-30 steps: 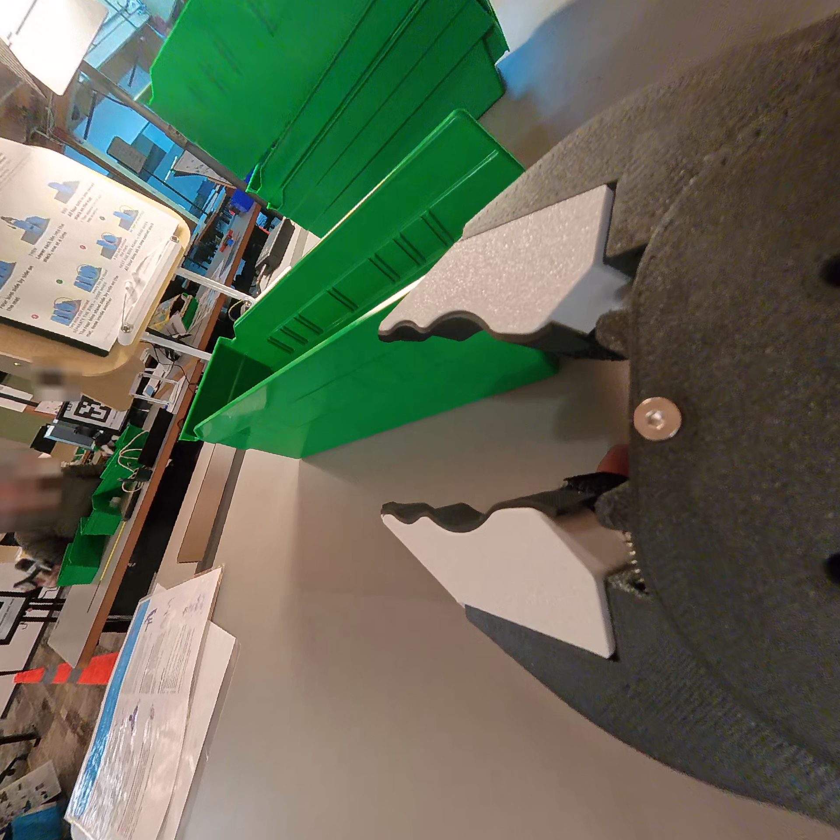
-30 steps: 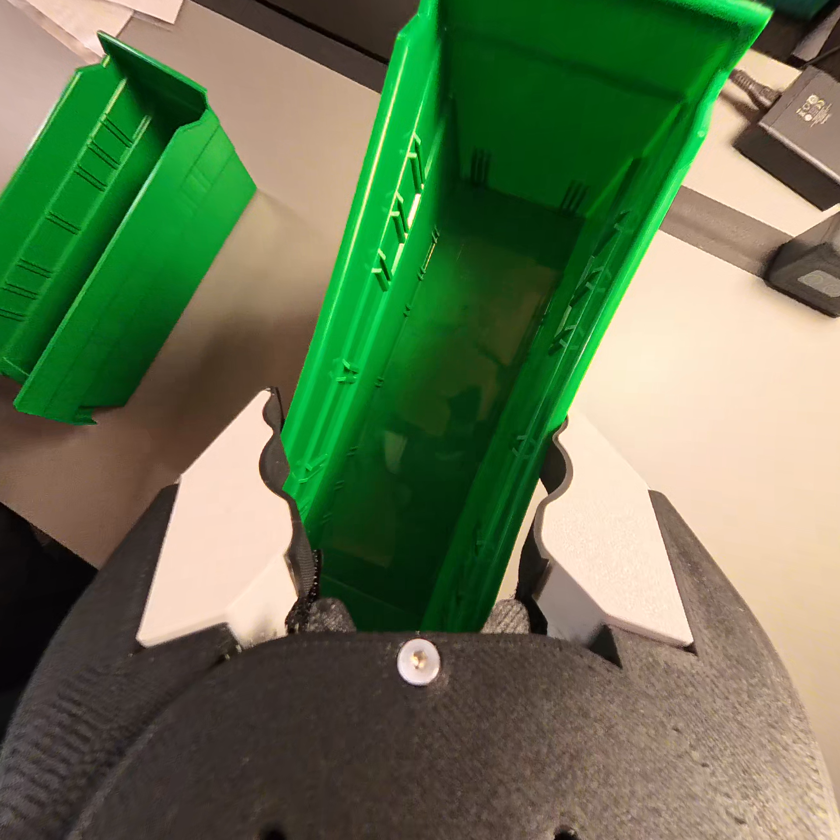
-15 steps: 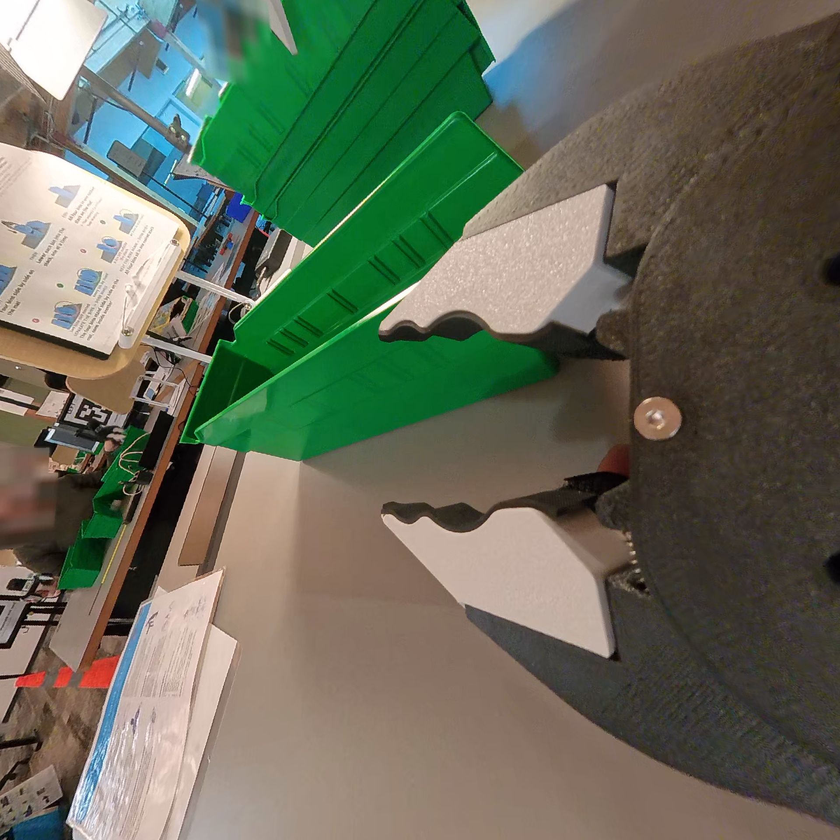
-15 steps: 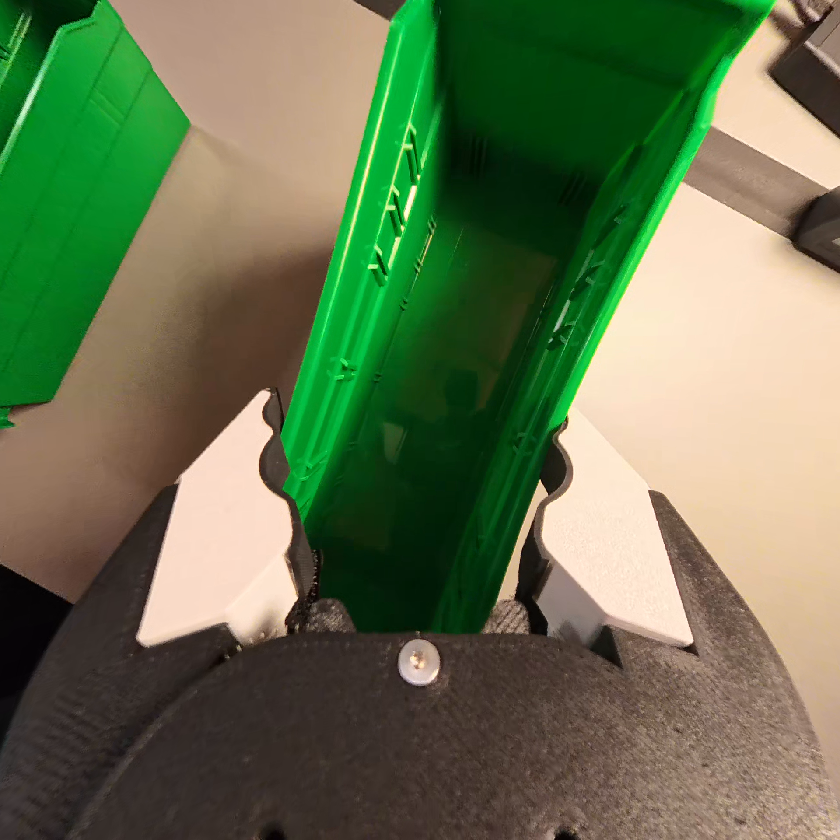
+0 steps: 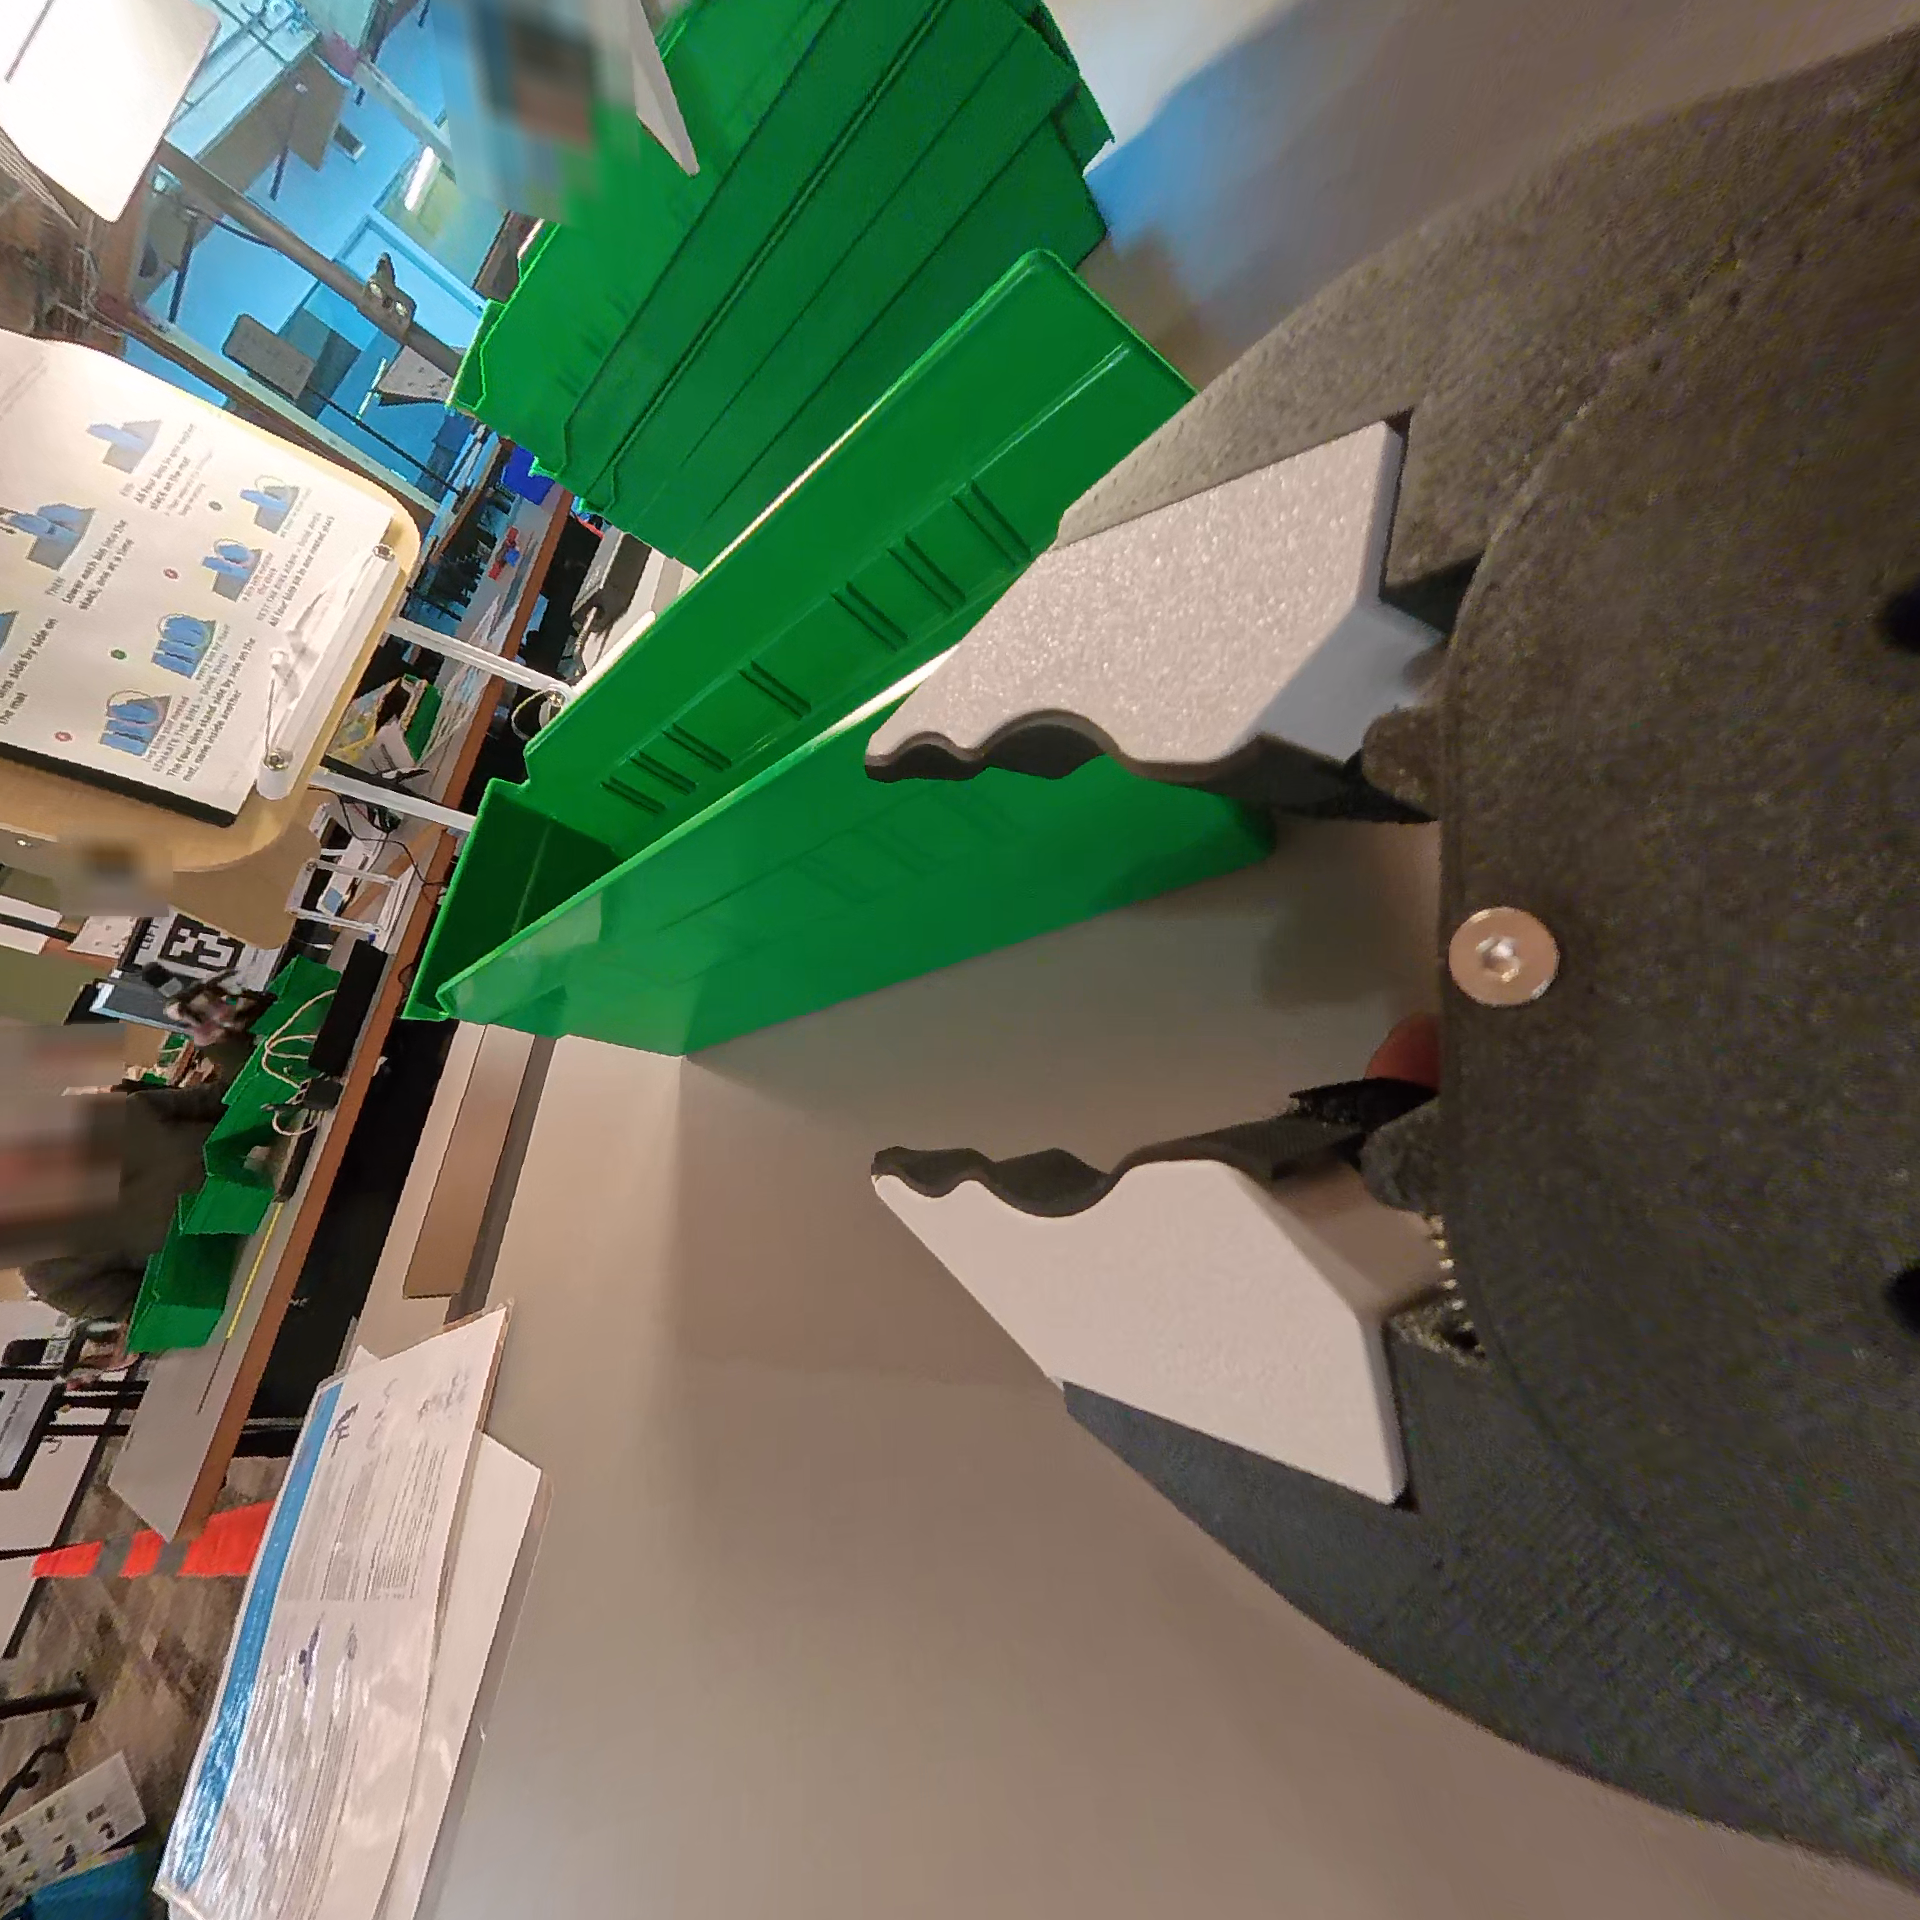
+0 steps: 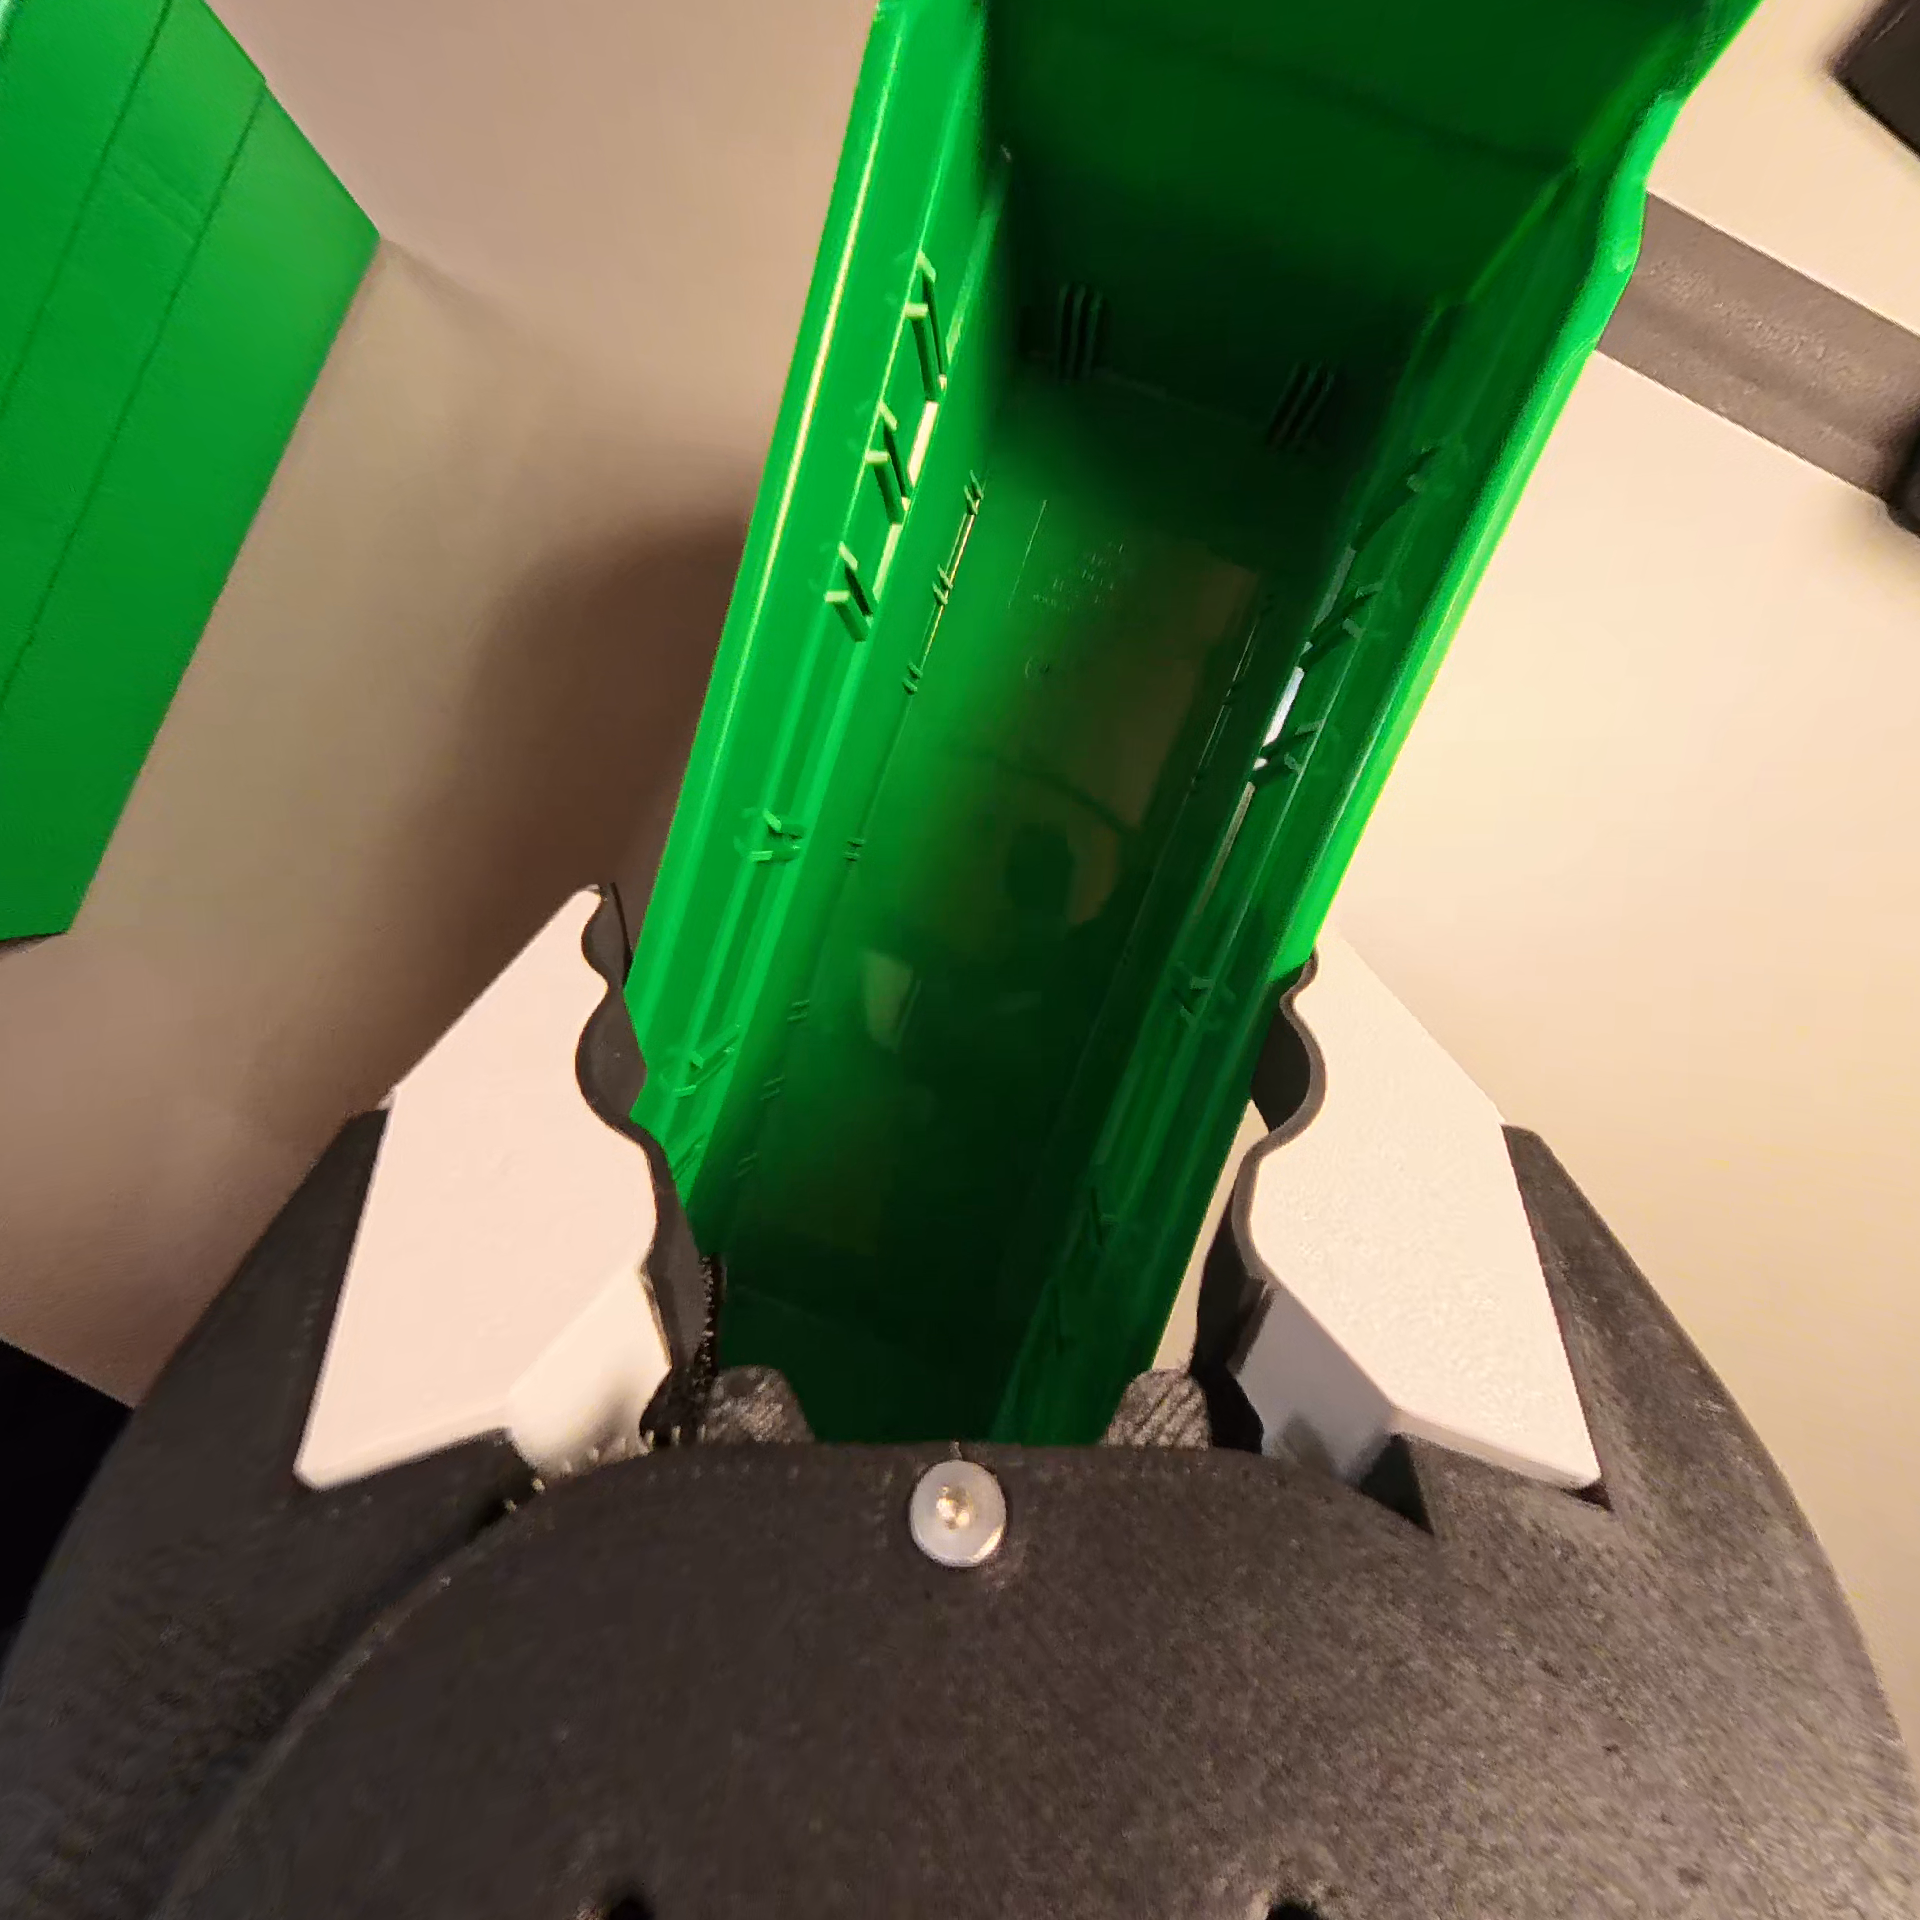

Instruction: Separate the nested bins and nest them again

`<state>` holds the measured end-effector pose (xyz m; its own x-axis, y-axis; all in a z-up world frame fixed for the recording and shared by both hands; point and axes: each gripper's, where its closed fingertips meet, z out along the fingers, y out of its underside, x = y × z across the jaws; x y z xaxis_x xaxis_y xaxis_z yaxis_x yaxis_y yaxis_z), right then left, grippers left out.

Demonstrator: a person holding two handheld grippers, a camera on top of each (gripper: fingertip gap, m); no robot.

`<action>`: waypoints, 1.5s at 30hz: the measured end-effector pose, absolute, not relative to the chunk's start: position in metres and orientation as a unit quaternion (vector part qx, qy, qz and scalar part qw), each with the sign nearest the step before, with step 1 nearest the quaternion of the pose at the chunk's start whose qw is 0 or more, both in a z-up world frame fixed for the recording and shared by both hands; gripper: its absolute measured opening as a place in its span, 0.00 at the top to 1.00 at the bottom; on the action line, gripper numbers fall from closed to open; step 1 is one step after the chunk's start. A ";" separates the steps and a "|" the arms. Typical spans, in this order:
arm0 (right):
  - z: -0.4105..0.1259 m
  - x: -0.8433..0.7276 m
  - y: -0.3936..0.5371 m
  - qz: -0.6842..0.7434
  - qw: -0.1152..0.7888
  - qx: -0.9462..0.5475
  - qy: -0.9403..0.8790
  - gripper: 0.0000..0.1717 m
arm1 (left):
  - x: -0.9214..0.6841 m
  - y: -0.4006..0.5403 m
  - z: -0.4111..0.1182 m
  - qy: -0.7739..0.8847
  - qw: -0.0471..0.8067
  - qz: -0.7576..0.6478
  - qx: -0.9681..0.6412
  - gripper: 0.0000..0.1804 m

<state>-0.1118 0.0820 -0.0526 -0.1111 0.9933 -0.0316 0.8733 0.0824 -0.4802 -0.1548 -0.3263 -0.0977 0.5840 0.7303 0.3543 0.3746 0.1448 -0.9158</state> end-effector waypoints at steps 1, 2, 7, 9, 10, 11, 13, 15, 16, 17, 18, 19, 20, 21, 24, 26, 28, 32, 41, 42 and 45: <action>-0.052 -0.111 0.081 0.193 0.154 -0.647 -0.722 0.28 | -0.155 -0.326 -0.097 -0.433 0.621 0.143 -0.638 0.60; -0.053 -0.111 0.080 0.192 0.154 -0.645 -0.723 0.28 | -0.155 -0.327 -0.097 -0.433 0.622 0.143 -0.637 0.60; -0.049 -0.111 0.079 0.180 0.170 -0.638 -0.729 0.26 | -0.155 -0.326 -0.098 -0.434 0.620 0.142 -0.639 0.60; -0.047 -0.112 0.080 0.176 0.181 -0.636 -0.729 0.26 | -0.155 -0.326 -0.098 -0.434 0.619 0.141 -0.639 0.60; -0.045 -0.113 0.081 0.174 0.192 -0.634 -0.729 0.26 | -0.155 -0.326 -0.099 -0.435 0.619 0.140 -0.639 0.60; -0.040 -0.114 0.083 0.173 0.208 -0.632 -0.726 0.27 | -0.155 -0.326 -0.099 -0.435 0.619 0.141 -0.639 0.60; -0.026 -0.117 0.081 0.184 0.234 -0.623 -0.723 0.33 | -0.155 -0.326 -0.099 -0.435 0.619 0.140 -0.639 0.60; -0.020 -0.119 0.081 0.177 0.258 -0.613 -0.726 0.38 | -0.155 -0.326 -0.099 -0.435 0.618 0.140 -0.640 0.60; -0.024 -0.117 0.081 0.161 0.257 -0.609 -0.733 0.39 | -0.155 -0.326 -0.099 -0.436 0.617 0.140 -0.640 0.61; -0.030 -0.116 0.077 0.160 0.247 -0.608 -0.738 0.40 | -0.155 -0.326 -0.100 -0.436 0.616 0.141 -0.641 0.61; -0.035 -0.116 0.074 0.162 0.235 -0.609 -0.740 0.41 | -0.155 -0.326 -0.099 -0.435 0.616 0.141 -0.641 0.61; -0.040 -0.115 0.073 0.164 0.230 -0.610 -0.740 0.41 | -0.155 -0.326 -0.099 -0.435 0.617 0.142 -0.640 0.61; -0.045 -0.115 0.072 0.165 0.225 -0.612 -0.740 0.42 | -0.155 -0.326 -0.099 -0.434 0.618 0.142 -0.640 0.61; -0.048 -0.116 0.069 0.179 0.217 -0.615 -0.737 0.41 | -0.155 -0.326 -0.099 -0.434 0.619 0.142 -0.639 0.61; -0.047 -0.118 0.071 0.193 0.221 -0.618 -0.729 0.42 | -0.154 -0.326 -0.098 -0.432 0.621 0.143 -0.638 0.61; -0.047 -0.115 0.069 0.193 0.217 -0.617 -0.731 0.42 | -0.155 -0.326 -0.098 -0.433 0.621 0.142 -0.638 0.61; -0.038 -0.113 0.065 0.214 0.220 -0.614 -0.728 0.42 | -0.155 -0.326 -0.098 -0.433 0.622 0.141 -0.638 0.61; -0.004 -0.106 0.049 0.273 0.237 -0.599 -0.715 0.41 | -0.155 -0.326 -0.098 -0.434 0.622 0.138 -0.637 0.60; 0.004 -0.087 -0.071 0.352 0.181 -0.510 -0.764 0.42 | -0.151 -0.321 -0.098 -0.423 0.622 0.136 -0.645 0.60; -0.002 -0.087 -0.083 0.356 0.168 -0.503 -0.770 0.42 | -0.151 -0.320 -0.097 -0.422 0.623 0.135 -0.645 0.60; -0.016 -0.086 -0.112 0.364 0.136 -0.490 -0.780 0.41 | -0.150 -0.321 -0.095 -0.422 0.630 0.129 -0.639 0.60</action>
